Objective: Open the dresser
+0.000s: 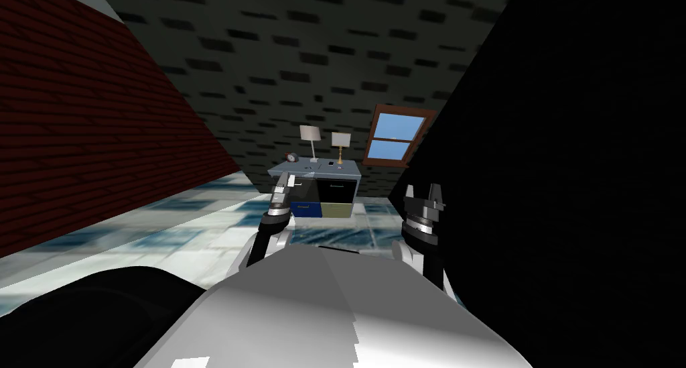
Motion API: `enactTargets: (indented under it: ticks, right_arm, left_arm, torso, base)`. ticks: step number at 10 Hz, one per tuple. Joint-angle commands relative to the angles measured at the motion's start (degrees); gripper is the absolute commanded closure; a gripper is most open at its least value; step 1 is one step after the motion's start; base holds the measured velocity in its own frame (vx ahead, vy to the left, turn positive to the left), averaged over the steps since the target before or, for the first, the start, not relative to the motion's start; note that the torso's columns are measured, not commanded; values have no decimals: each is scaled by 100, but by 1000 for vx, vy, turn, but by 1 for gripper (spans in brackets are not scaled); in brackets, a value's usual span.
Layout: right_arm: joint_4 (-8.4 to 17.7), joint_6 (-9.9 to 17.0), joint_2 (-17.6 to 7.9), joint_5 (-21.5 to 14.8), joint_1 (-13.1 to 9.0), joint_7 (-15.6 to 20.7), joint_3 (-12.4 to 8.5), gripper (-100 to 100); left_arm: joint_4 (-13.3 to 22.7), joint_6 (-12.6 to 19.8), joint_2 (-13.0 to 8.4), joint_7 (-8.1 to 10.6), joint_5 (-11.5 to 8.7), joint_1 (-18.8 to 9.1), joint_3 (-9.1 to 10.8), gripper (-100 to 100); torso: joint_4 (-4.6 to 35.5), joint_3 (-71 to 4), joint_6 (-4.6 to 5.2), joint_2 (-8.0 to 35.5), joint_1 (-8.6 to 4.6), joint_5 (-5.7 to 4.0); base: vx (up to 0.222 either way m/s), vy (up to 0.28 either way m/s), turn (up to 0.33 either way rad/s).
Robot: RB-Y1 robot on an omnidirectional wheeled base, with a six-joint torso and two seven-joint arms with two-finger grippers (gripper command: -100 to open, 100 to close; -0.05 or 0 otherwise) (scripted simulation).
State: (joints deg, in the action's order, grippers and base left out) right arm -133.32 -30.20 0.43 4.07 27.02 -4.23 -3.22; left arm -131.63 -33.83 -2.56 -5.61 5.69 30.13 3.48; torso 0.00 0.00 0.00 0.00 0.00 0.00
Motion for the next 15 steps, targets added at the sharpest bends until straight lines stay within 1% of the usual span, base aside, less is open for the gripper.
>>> enactTargets:
  ticks: [1,3,9,10,11,12,13,15]
  right_arm:
    - [0,0,0,0,0,0,0,0]
    - [-1,0,0,0,0,0,0,0]
    - [-2,-1,0,0,0,0,0,0]
    - [-2,-1,0,0,0,0,0,0]
    - [0,0,0,0,1,0,0,0]
    - [1,0,0,0,1,0,0,0]
    - [1,0,0,0,2,0,0,0]
    - [1,0,0,0,2,0,0,0]
  left_arm:
    - [0,0,0,0,0,0,0,0]
    - [-1,0,0,0,0,0,0,0]
    - [-2,-1,0,0,0,0,0,0]
    - [98,28,-178,-9,4,-34,5,-100]
    - [232,66,-309,-20,9,-80,12,-100]
    - [398,114,-408,-35,15,-136,20,-100]
    - [579,166,-473,-50,21,-198,28,-100]
    - [767,220,-503,-67,28,-262,38,-100]
  torso:
    - [235,-467,0,232,0,0]
    - [1006,-2014,0,1003,0,0]
    - [3537,-7073,0,3539,0,0]
    - [3960,-7919,0,3962,0,0]
    - [4147,-8318,0,4146,-3,-1]
    - [4199,-8438,0,4188,-4,-1]
    - [4215,-8465,0,4201,-4,-1]
    - [4225,-8464,-1,4218,-5,-2]
  base:
    - [0,0,0]
    - [0,0,0]
    - [0,0,0]
    - [35,-15,-6]
    - [78,-27,-8]
    - [100,-31,-13]
    - [132,-44,-13]
    - [129,-51,-6]
